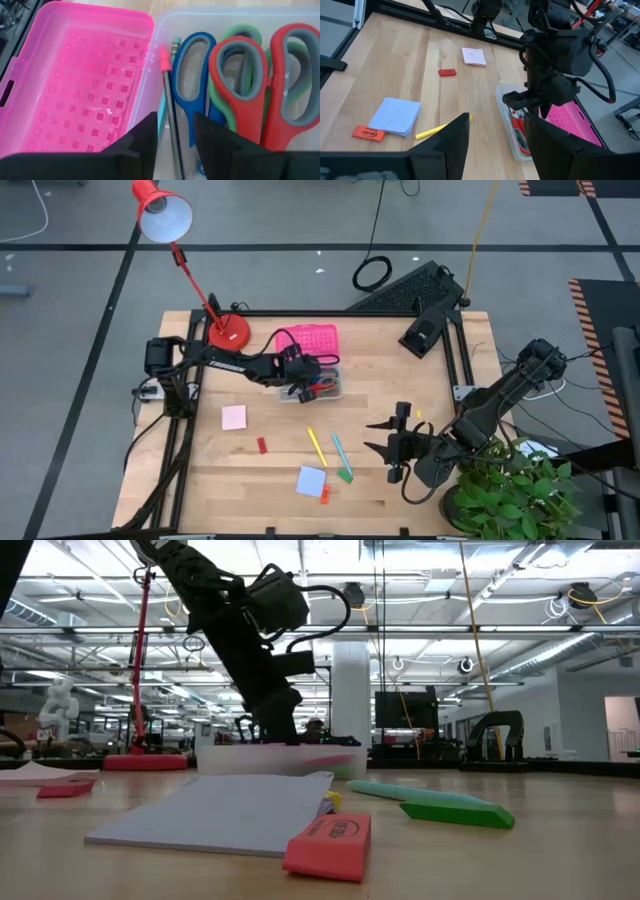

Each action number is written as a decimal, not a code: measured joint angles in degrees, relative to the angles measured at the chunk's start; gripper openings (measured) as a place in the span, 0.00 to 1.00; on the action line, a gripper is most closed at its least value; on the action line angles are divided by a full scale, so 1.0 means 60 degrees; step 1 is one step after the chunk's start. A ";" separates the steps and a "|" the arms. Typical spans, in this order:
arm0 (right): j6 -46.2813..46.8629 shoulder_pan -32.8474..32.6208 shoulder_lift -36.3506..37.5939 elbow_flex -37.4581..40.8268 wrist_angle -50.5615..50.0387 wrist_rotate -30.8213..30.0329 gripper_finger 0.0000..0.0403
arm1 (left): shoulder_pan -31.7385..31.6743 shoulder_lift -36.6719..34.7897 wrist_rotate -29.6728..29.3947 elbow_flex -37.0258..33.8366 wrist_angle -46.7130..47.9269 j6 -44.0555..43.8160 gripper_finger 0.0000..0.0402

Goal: Pack school essentials
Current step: Put the light blue pen into the pink supply box

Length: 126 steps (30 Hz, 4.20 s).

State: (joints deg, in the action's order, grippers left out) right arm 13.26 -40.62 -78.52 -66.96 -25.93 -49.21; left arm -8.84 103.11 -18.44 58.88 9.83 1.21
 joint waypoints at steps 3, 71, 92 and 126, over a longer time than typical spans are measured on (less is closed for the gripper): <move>0.0001 0.0000 0.0000 0.0000 0.0004 0.0000 0.45 | 0.0082 0.0000 -0.0007 0.0205 0.0266 -0.0080 0.34; 0.3423 0.3319 -0.5173 0.0000 0.1468 0.6488 0.48 | 0.1818 -0.6801 -0.1151 -0.1484 0.4080 -0.3478 0.23; 0.2982 0.3291 -0.5151 -0.0018 0.0430 0.6200 0.10 | 0.1818 -0.6794 -0.1155 -0.1484 0.4075 -0.3482 0.23; 0.0869 0.2490 -0.1028 0.0942 0.1964 0.4664 0.05 | 0.3157 -0.6760 -0.0761 -0.1480 0.2384 -0.2720 0.23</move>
State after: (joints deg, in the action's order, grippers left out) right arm 18.47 -25.68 -84.69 -61.31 -14.15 -21.23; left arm 10.10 62.55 -23.00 50.00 24.14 -15.11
